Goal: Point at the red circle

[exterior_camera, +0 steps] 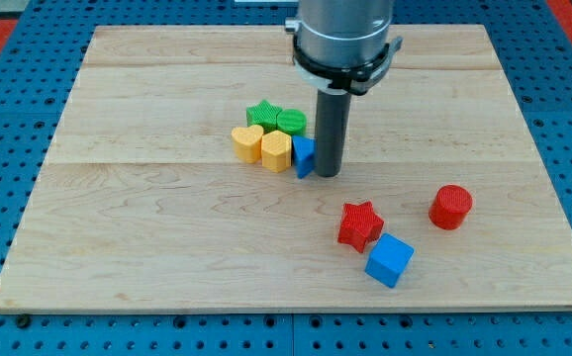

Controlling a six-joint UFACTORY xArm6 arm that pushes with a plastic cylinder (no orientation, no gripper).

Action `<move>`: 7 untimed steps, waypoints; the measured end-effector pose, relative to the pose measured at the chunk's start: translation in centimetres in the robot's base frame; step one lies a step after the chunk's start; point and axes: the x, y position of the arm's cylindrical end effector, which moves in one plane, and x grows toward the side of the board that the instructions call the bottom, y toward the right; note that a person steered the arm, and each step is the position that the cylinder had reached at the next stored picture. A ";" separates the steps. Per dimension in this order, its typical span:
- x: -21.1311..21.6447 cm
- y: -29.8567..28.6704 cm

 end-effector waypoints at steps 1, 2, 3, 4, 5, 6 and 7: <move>0.1 0.3; -2.4 7.6; -4.7 16.2; -4.7 21.1; -5.0 21.0; -3.9 21.0; -4.8 21.2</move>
